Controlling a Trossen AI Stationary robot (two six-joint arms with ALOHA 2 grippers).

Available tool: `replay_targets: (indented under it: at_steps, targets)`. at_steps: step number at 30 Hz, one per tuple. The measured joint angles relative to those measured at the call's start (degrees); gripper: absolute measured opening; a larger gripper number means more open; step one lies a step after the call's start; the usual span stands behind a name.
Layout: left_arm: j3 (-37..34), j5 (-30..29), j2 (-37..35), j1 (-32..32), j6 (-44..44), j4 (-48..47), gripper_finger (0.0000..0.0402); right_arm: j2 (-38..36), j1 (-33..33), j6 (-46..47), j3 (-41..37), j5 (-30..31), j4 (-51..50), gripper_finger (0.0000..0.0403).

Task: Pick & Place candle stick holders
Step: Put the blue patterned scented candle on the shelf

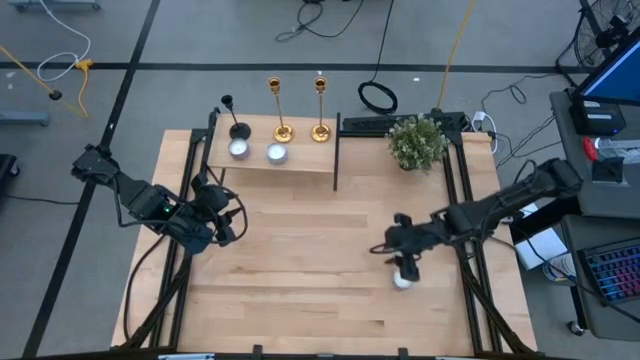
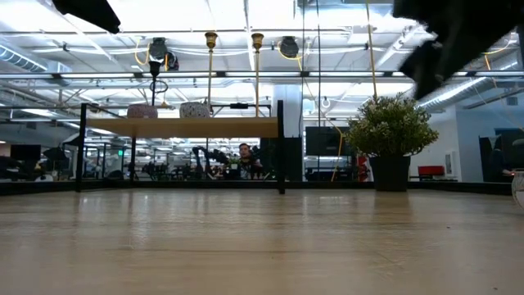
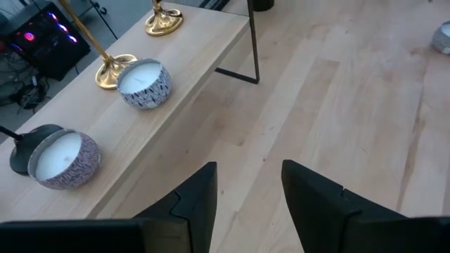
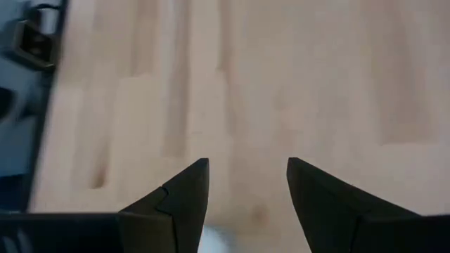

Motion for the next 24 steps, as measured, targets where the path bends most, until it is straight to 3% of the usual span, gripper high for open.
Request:
replay_targets:
  at_steps: [8, 20, 24]
  targets:
    - [0.0, -2.7, 0.0, 0.0, -0.2, 0.9, 0.0163, -1.9, 7.8, 8.3, -14.4, -3.7, 15.1, 0.0188]
    - [0.0, -3.0, 0.0, 0.0, -3.8, 1.3, 0.0163, -1.9, 10.7, 9.6, -20.3, 1.3, 15.1, 0.0185]
    - [0.0, -3.0, 0.0, 0.0, -3.8, 1.3, 0.0163, -1.9, 10.9, 8.6, -22.5, 1.3, 15.3, 0.0164]
